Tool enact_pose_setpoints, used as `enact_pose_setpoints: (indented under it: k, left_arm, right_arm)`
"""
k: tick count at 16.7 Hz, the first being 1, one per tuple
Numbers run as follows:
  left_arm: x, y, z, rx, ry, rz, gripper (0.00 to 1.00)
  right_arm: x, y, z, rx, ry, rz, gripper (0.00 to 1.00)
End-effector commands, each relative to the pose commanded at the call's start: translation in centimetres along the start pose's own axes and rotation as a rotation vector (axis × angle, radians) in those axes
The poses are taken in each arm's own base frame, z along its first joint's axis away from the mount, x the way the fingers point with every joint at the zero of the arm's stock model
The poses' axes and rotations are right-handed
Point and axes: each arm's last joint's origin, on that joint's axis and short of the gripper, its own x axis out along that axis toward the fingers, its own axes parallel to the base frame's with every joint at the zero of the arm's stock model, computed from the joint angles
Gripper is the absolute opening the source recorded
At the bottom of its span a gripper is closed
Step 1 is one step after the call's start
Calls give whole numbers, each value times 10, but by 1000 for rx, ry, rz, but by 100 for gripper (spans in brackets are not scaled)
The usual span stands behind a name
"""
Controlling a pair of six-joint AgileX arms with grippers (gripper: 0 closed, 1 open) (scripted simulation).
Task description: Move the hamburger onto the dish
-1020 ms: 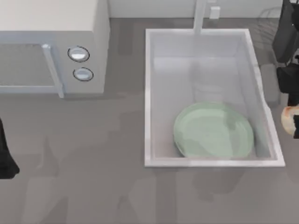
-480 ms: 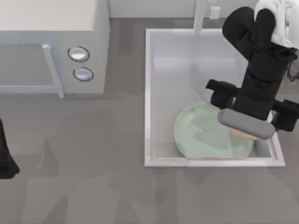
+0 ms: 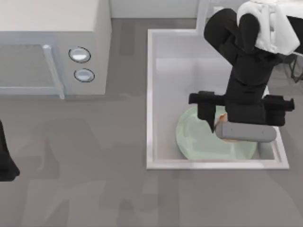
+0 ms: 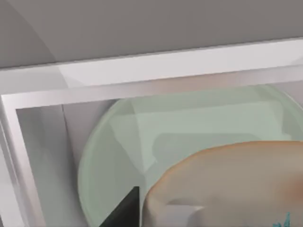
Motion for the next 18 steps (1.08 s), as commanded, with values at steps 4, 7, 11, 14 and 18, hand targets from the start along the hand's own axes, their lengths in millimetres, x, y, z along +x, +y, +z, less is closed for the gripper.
enact_pose_setpoints:
  k: [4,7,11,14,18]
  left_arm:
    - [0,0,0,0,0,0,100]
    - [0,0,0,0,0,0,100]
    - [0,0,0,0,0,0,100]
    - [0,0,0,0,0,0,100]
    - [0,0,0,0,0,0,100]
  right_arm:
    - [1,2,-1,9,-1,1,0]
    - [18,1,-2,4,3,-1,0]
    - [45,0,-3,0,0,0,0]
    - [45,0,-3,0,0,0,0]
    - [45,0,-3,0,0,0,30]
